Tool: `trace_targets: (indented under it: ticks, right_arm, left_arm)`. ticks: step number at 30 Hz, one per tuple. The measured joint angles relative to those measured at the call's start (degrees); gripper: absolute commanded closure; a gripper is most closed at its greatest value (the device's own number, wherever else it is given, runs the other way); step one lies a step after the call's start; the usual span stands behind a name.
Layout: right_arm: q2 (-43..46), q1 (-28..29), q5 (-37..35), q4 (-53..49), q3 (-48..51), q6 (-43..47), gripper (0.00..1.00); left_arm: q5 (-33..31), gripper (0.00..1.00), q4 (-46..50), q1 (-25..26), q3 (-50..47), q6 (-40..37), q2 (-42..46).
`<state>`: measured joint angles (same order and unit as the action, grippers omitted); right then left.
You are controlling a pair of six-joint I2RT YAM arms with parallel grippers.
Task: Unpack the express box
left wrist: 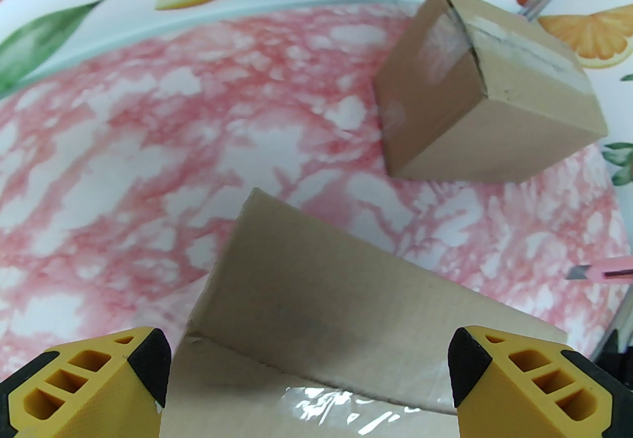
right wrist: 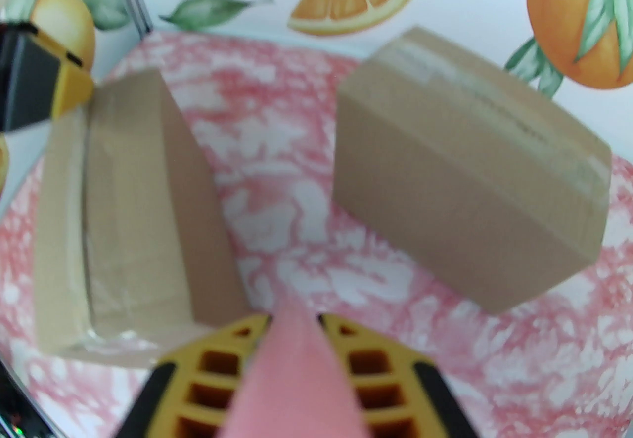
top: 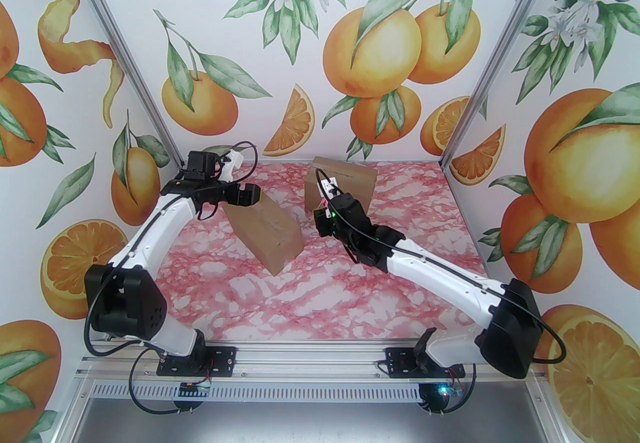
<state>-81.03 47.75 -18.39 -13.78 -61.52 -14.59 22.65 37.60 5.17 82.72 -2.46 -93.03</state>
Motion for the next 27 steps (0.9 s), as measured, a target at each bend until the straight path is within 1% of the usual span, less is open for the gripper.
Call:
trace_targets:
  ticks: [2,4,7,12,16,20,23,27]
  right_arm:
    - [-1.79,4.39,-0.57,-0.72,0.79,-0.39,1.00]
    - [-4.66,8.11,0.00,-1.07,0.87,-0.57,1.00]
    - [-8.17,9.44,1.05,-1.14,0.52,-0.68,1.00]
    - [-12.46,8.68,0.48,-2.78,-3.32,-0.76,1.00]
    - [-14.40,6.73,0.07,-4.61,-6.14,-0.57,1.00]
    - [-14.29,4.15,-0.17,-3.78,-6.01,-0.52,1.00]
    - [-11.52,2.12,-0.13,-0.68,-2.64,-1.62,1.00]
    - [-3.93,-1.44,-0.11,3.93,5.05,-5.84,1.00]
  left_arm:
    - [1.49,0.05,-2.16,-0.63,2.56,-0.07,-3.78]
    - [2.34,0.05,-2.73,-1.14,1.11,0.07,-4.74]
    - [2.91,0.05,-3.34,-1.42,-3.48,0.46,-3.76]
    - [2.75,0.05,-5.42,-1.66,-11.87,1.22,2.34]
    - [-0.13,0.03,-5.84,-2.47,-17.38,2.19,9.09]
    - [-1.84,0.01,-4.33,-2.16,-19.41,2.03,13.84]
    - [-2.21,0.00,-4.11,-1.62,-18.95,0.11,15.93]
    - [-3.41,0.00,-3.85,0.55,-17.25,-5.35,19.21]
